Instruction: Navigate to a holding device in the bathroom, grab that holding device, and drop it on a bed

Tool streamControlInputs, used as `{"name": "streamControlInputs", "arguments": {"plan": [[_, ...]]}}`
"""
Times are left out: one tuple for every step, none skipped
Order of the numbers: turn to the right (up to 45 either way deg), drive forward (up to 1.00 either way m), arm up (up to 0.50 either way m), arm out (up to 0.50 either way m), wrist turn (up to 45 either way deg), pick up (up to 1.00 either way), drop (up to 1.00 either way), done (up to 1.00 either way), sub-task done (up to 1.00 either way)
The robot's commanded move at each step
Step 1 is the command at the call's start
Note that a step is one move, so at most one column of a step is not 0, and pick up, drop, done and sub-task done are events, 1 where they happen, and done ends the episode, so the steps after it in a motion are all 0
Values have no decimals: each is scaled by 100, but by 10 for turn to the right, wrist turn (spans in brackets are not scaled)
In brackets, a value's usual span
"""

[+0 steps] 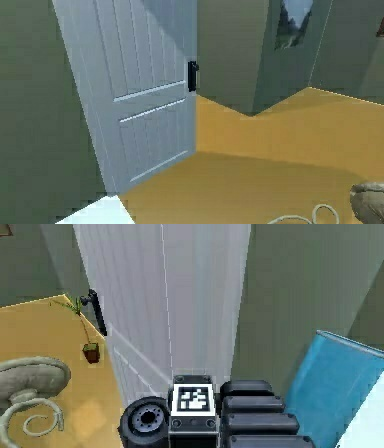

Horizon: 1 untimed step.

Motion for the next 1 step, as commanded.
{"name": "streamControlInputs", "arguments": {"plan": [[180, 0, 0, 0, 0, 0, 0, 0, 0]]}}
